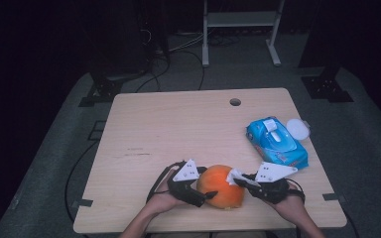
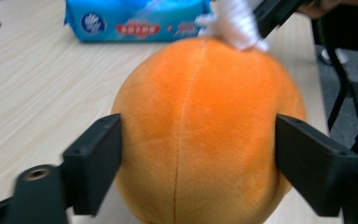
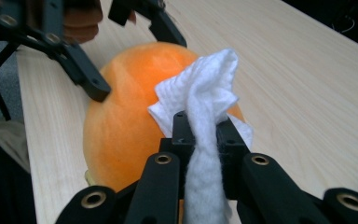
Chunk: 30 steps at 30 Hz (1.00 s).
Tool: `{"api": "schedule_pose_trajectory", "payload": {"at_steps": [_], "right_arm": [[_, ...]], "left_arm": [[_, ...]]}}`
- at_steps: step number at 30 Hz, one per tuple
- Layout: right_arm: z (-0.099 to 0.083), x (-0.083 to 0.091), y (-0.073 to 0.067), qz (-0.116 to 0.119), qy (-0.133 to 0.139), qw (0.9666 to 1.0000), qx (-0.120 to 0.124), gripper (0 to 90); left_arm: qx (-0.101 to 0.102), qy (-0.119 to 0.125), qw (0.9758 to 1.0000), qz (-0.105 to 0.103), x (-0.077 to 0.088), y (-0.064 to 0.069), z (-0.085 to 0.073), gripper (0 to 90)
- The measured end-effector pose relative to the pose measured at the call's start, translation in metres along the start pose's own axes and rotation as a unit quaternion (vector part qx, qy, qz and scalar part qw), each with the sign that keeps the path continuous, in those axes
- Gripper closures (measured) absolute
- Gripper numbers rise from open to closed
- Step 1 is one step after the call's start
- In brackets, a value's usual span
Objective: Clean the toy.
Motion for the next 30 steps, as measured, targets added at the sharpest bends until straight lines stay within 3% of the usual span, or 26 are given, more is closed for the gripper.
{"api": "schedule_pose_trajectory", "payload": {"at_steps": [3,5,6,10,12,15,17,19,20,21,22,23,25,28,30], "right_arm": [[0.003,0.002,-0.004,0.007,0.006,1.0,-0.003,80.6],[0.006,0.001,-0.008,0.017,0.013,0.9998,-0.002,80.6],[0.011,-0.003,-0.017,0.033,0.018,0.9993,0.007,80.6],[0.011,-0.006,-0.016,0.03,0.007,0.9993,0.021,80.7],[0.003,-0.004,-0.009,0.007,-0.013,0.9992,0.036,80.7],[-0.005,-0.001,-0.001,-0.006,-0.021,0.9996,0.021,80.7],[-0.003,-0.001,-0.002,-0.01,-0.018,0.9995,0.024,80.6],[0.0,-0.003,-0.005,-0.002,-0.011,0.9997,0.02,80.6],[0.003,-0.005,-0.008,0.009,-0.003,0.9998,0.019,80.6],[0.007,-0.01,-0.016,0.023,-0.005,0.9992,0.033,80.6],[0.007,-0.011,-0.017,0.026,-0.006,0.9989,0.038,80.6],[0.007,-0.011,-0.017,0.027,-0.007,0.9988,0.039,80.6],[0.005,-0.01,-0.014,0.024,-0.01,0.9991,0.034,80.6],[-0.007,-0.005,0.0,-0.008,-0.032,0.9991,0.026,80.6],[-0.008,-0.004,0.0,-0.008,-0.028,0.9994,0.017,80.6]], "left_arm": [[-0.026,0.001,0.9997,-0.001,-0.006,0.007,0.004,13.9],[-0.035,0.004,0.9994,0.001,-0.007,0.008,0.004,21.2],[-0.039,0.0,0.9992,0.01,-0.007,0.006,0.002,24.5],[-0.017,-0.006,0.9997,0.016,0.0,-0.004,-0.004,28.6],[0.004,-0.006,0.9999,0.015,0.003,-0.009,-0.008,28.7],[0.024,0.005,0.9997,0.008,0.003,-0.008,-0.004,23.6],[0.007,0.025,0.9997,-0.001,0.0,0.0,0.008,14.8],[-0.005,0.025,0.9997,-0.001,-0.003,0.004,0.011,13.8],[-0.032,0.004,0.9994,0.01,-0.007,0.007,0.012,13.8],[-0.039,-0.006,0.9992,0.008,-0.008,0.006,0.007,20.0],[-0.026,-0.001,0.9996,0.007,-0.006,0.004,0.004,21.3],[-0.026,-0.001,0.9996,0.007,-0.006,0.004,0.004,23.6],[-0.008,-0.006,0.9997,0.021,0.001,-0.005,0.0,25.3],[0.035,-0.004,0.9986,0.04,0.008,-0.017,-0.004,27.7],[0.051,0.0,0.9976,0.047,0.006,-0.02,-0.005,27.7]]}}
Point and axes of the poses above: each handheld gripper's, and its own axes: x roughly backward along the jaws, z roughly out of its top, y roughly to its right, the point moved 3 cm from there along -x, roughly forward along the jaws, and after that the axes turned 13 degrees about y, right-handed, at the moved point
